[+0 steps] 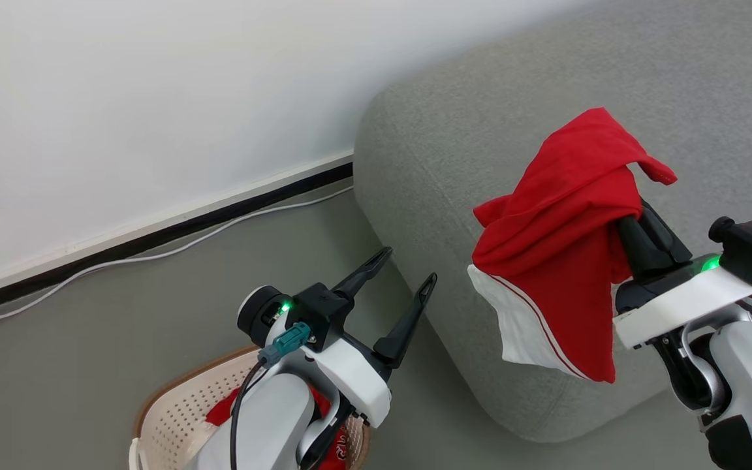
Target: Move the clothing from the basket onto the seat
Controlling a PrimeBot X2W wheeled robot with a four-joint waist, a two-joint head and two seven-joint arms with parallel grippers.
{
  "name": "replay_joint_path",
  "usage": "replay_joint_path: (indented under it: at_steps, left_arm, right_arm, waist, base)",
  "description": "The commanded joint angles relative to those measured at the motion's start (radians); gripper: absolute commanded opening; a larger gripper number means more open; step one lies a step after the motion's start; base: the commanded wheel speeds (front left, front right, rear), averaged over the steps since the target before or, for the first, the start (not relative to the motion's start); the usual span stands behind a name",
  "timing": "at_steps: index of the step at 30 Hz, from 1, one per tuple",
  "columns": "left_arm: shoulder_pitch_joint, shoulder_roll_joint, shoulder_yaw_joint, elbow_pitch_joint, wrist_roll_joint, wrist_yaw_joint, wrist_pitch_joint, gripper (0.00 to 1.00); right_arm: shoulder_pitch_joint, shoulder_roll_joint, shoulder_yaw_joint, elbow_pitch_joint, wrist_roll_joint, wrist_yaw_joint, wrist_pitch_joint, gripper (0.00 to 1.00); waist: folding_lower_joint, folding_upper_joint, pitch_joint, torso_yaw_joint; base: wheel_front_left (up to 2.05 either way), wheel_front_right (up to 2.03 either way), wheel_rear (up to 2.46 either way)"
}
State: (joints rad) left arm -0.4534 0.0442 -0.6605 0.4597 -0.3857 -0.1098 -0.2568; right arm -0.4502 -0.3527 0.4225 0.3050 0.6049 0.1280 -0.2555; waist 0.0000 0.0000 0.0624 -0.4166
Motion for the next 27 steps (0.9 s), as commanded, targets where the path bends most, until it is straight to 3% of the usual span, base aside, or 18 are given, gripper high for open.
replay_joint_path:
  at_steps: [1, 6, 18, 27]
  left_arm:
    - [-0.007, 0.006, 0.034, -0.028, -0.003, -0.006, -0.005, 1.0]
    - [-0.011, 0.006, 0.028, -0.033, -0.003, -0.008, -0.005, 1.0]
    - [-0.069, 0.006, -0.028, -0.02, -0.019, -0.013, -0.005, 1.0]
    - [-0.142, 0.006, -0.042, -0.001, 0.04, -0.005, -0.005, 1.0]
  right_arm:
    - [0.005, -0.008, -0.002, -0.034, -0.013, 0.003, -0.006, 0.0]
    - [0.022, -0.013, -0.042, -0.057, -0.016, 0.003, -0.006, 0.0]
    - [0.121, -0.031, -0.259, -0.126, -0.051, 0.003, -0.006, 0.0]
    - [-0.027, -0.036, -0.389, -0.062, -0.095, 0.003, -0.006, 0.0]
  waist:
    - [0.0, 0.0, 0.0, -0.045]
    - [0.0, 0.0, 0.011, -0.103]
    - [0.0, 0.0, 0.085, -0.131]
    - [0.0, 0.0, 0.223, -0.138]
  base:
    - [0.0, 0.0, 0.0]
    - [0.0, 0.0, 0.0]
    - [0.0, 0.0, 0.0]
    - [0.0, 0.0, 0.0]
